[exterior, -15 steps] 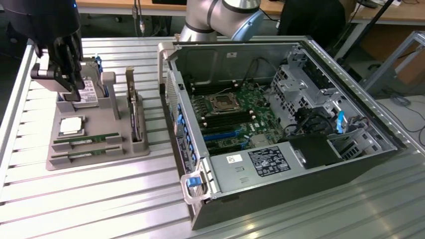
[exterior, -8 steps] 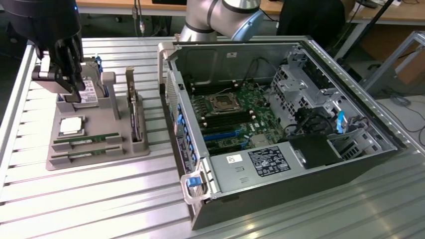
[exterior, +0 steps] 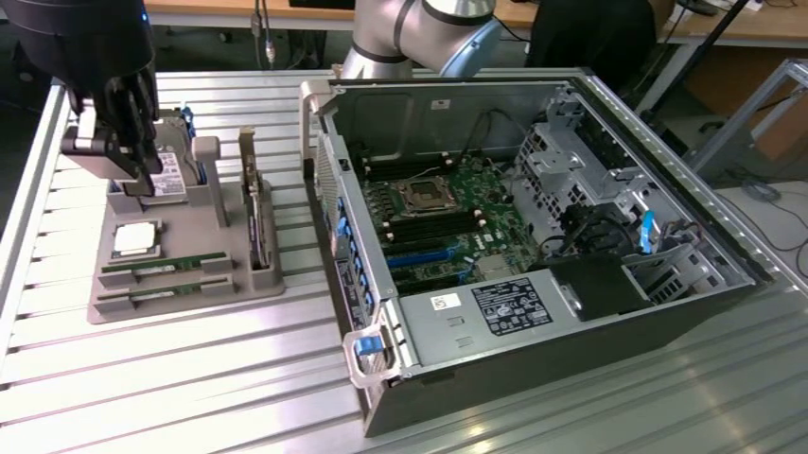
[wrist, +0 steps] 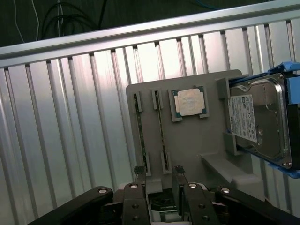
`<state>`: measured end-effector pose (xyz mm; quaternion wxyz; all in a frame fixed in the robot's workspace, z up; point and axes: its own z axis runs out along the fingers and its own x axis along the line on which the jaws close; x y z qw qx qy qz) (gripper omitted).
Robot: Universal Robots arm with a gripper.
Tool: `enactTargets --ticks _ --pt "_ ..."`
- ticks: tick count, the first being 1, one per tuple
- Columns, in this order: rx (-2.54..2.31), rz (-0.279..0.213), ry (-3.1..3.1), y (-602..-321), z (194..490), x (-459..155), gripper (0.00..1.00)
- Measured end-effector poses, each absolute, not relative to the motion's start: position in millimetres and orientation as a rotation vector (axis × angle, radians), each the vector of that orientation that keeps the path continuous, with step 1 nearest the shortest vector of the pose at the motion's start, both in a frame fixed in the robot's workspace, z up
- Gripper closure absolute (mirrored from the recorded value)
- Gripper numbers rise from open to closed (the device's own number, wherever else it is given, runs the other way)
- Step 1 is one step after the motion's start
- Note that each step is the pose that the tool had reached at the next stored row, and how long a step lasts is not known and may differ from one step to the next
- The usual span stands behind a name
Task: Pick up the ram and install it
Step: 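Pick up the ram and move it above insertion slot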
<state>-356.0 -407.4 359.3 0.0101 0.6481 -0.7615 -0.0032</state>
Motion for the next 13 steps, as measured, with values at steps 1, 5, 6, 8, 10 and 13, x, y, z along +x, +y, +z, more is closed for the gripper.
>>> enactTargets --ticks 1,5,6,8,10,13 --pt "2.023 -0.010 -2.377 -407.3 359.0 -356.1 0.64" --pt "2.023 -0.009 -2.377 -407.3 357.9 -356.1 0.64" --pt "2.023 -0.009 -2.377 -407.3 357.5 -356.1 0.64" --pt "2.023 -0.009 -2.377 -407.3 356.6 -356.0 0.64" --pt "2.022 -0.008 -2.377 -407.3 355.1 -356.1 0.64" --pt "2.022 -0.008 -2.376 -407.4 353.5 -356.0 0.64"
